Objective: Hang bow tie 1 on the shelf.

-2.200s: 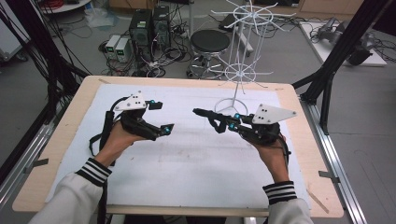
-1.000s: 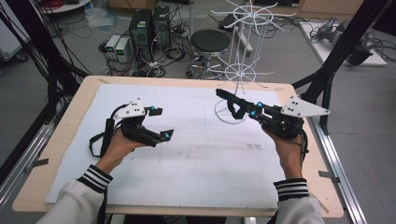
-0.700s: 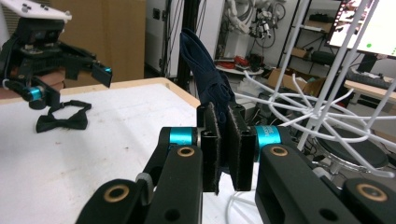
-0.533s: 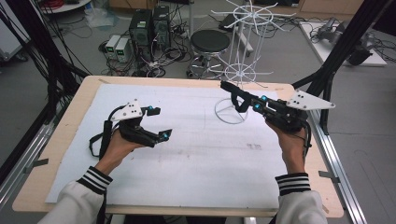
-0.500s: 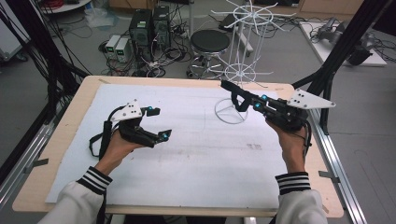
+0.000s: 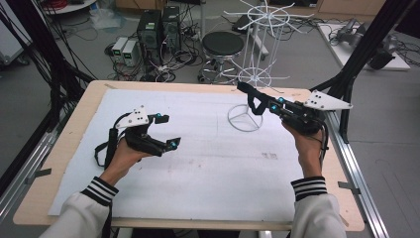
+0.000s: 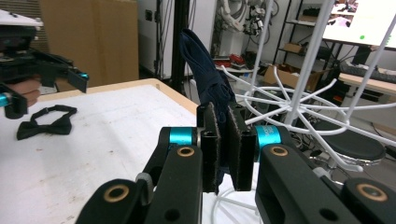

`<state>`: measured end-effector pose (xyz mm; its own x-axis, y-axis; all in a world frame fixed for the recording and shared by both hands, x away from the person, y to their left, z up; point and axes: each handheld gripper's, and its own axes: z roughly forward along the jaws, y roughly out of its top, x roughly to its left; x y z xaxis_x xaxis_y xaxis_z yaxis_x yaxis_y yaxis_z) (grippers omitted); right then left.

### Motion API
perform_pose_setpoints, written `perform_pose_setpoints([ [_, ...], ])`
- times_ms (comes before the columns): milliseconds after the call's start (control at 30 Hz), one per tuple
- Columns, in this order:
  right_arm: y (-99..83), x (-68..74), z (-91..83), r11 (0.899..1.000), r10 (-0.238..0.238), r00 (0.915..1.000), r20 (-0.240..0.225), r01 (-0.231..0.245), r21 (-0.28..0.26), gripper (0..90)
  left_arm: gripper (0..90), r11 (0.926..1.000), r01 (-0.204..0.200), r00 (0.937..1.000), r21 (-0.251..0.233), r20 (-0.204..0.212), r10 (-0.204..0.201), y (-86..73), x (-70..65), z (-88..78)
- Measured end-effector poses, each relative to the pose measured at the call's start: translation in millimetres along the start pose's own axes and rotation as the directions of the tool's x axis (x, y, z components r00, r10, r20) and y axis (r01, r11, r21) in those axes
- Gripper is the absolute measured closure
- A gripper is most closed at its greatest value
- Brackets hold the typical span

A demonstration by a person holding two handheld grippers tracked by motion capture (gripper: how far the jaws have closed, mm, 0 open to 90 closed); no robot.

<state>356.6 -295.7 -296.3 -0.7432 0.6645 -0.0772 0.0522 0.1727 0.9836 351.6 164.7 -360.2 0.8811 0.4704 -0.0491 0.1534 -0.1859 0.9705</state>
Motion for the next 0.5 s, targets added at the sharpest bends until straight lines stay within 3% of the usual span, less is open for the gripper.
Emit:
perform_pose_setpoints([
  [500, -4.2, -8.2, 4.0, 0.999, 0.033, 0.998, 0.055, -0.033, 0.009, 84.7, 6.4, 1.0, -0.001, 1.0, 0.006, -0.007, 0.001, -0.6, -0.5, -1.4],
])
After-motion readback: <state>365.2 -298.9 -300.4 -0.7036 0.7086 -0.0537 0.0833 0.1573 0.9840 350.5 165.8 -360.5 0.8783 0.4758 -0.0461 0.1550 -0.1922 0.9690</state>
